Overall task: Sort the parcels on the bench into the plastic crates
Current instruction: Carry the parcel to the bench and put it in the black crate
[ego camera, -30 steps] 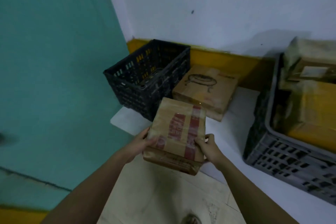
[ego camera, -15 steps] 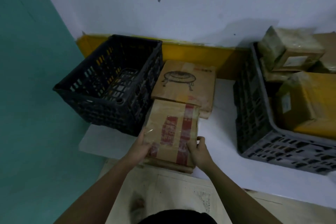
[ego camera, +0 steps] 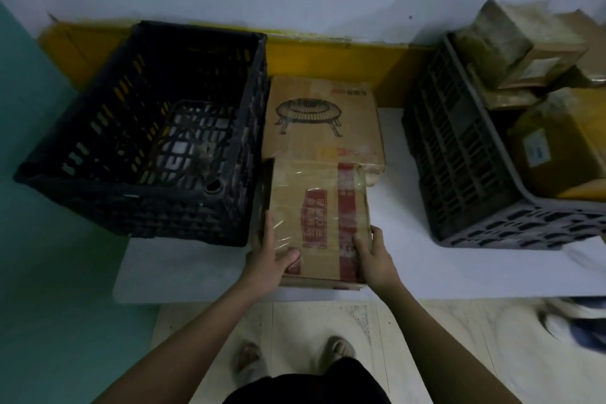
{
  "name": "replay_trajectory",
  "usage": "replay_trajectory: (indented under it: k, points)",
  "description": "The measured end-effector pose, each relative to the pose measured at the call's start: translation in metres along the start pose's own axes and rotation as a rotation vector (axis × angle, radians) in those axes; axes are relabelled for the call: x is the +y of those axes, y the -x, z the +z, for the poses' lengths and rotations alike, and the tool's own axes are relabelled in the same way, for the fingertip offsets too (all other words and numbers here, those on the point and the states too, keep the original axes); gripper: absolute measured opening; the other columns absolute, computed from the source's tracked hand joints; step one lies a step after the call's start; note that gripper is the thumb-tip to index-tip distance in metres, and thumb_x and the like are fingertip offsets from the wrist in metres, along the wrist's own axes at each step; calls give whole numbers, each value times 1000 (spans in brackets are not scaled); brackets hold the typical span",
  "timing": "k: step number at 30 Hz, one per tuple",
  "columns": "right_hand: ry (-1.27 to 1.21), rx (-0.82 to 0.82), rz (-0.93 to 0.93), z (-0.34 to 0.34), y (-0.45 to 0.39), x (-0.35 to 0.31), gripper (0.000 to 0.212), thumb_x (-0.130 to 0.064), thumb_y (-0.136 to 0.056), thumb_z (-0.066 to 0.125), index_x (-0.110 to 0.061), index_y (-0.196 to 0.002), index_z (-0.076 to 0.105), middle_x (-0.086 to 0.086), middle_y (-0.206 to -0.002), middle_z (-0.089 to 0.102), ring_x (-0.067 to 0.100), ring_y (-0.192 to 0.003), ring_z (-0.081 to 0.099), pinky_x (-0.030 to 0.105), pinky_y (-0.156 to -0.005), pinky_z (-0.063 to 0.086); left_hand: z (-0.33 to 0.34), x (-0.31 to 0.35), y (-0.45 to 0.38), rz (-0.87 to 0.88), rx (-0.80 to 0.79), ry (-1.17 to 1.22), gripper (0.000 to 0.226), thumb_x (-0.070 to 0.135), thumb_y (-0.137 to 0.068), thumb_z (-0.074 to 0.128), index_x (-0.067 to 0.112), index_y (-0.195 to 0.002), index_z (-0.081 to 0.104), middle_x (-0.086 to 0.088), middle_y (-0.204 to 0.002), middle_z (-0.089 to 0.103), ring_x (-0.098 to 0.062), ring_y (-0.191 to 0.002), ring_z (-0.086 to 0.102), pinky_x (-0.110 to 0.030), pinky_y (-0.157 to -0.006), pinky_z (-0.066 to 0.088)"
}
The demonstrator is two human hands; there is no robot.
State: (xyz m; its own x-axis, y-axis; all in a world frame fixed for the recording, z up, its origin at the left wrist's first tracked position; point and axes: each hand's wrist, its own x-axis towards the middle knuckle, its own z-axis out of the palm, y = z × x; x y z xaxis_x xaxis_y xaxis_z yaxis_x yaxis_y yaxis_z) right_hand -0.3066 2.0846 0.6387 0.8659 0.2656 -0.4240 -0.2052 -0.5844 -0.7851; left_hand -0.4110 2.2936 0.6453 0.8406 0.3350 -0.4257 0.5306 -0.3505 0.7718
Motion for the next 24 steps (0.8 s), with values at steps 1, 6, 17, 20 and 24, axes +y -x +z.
replay_trajectory:
  k: [1,6,17,20,24]
  points:
    - [-5,-2,0,0,0,1,46,-61,-98,38,-31,-133,33,2,-122,65,25,-100,68,47,-91,56,1,1,1,3,2,0,102,46,-95,60,44,-148,-28,-4,-166,-3,-29,-148,22,-37,-113,27]
    - [-180,-47,29,-5,4,-2,52,-57,-97,46,-29,-138,32,4,-129,61,20,-103,69,40,-87,58,2,3,6,29,21,125,98,38,-94,64,43,-153,-14,11,-164,6,-16,-147,20,-32,-111,24]
    - [-524,-70,283,-47,13,27,60,-64,-98,34,-22,-138,50,8,-132,61,27,-113,63,50,-97,51,-21,-9,21,-125,-71,728,116,53,-51,94,56,-146,29,12,-147,47,-14,-130,52,-47,-108,45]
    - [-668,-275,244,-49,18,21,69,-71,-95,28,-23,-136,56,12,-128,67,32,-119,61,57,-105,44,-16,-1,22,-145,-152,824,107,48,-60,92,60,-143,27,9,-148,47,-17,-128,54,-52,-108,43]
    - [-917,-327,178,-54,21,-5,71,-66,-95,36,-13,-140,54,23,-129,63,36,-108,61,48,-91,46,-7,13,26,-223,-187,939,86,24,-85,69,49,-152,21,6,-139,51,-21,-118,57,-52,-96,51]
